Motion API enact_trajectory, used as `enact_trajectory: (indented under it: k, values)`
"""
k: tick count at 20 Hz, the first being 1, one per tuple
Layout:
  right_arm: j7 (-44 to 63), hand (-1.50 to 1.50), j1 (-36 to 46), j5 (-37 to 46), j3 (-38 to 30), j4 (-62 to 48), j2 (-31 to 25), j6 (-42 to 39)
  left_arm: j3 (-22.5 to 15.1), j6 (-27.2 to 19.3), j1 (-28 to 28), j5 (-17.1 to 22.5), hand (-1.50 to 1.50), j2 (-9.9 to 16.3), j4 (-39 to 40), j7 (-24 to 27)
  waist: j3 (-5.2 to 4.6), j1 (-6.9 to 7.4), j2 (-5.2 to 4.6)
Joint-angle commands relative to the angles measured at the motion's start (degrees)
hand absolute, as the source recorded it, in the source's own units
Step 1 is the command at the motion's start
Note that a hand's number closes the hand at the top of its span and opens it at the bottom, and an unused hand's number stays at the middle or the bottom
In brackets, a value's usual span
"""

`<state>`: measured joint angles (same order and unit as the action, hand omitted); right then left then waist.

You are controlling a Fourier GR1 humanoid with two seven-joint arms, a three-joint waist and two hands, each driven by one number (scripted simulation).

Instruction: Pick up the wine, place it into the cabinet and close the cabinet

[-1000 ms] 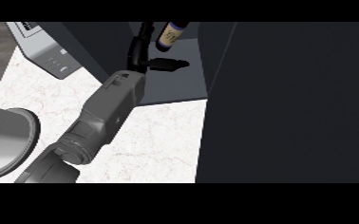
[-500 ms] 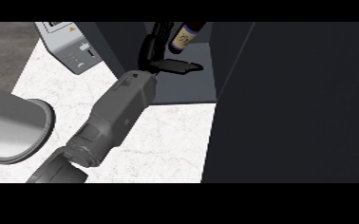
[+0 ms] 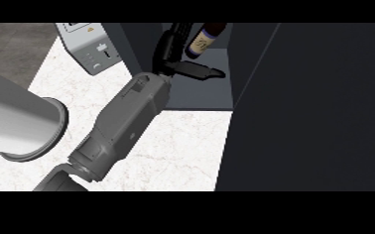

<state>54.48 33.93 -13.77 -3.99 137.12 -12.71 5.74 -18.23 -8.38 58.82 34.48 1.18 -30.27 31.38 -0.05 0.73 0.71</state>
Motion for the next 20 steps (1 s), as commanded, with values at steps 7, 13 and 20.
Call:
enact_trajectory:
  k: [7, 13, 20]
  values:
    - [2.5, -1.5, -0.6, -0.1, 0.4, 4.1, -1.5, 0.8, -13.7, -16.5, -13.5, 0.8, -1.5, -1.2, -30.7, -11.5, 0.05, -0.59, 0.0]
    - [1.8, -1.5, 3.7, 3.7, 4.1, 1.2, -0.3, 3.2, -19.2, -25.9, -22.6, -3.2, -1.5, -1.1, -49.1, -16.3, 0.0, 0.2, -0.06]
    - [0.5, -1.5, -1.5, 2.8, 4.2, 4.5, -0.4, 1.6, -25.5, -31.4, -36.0, -5.1, -1.5, -0.6, -60.6, -14.4, 0.06, -0.33, -0.38]
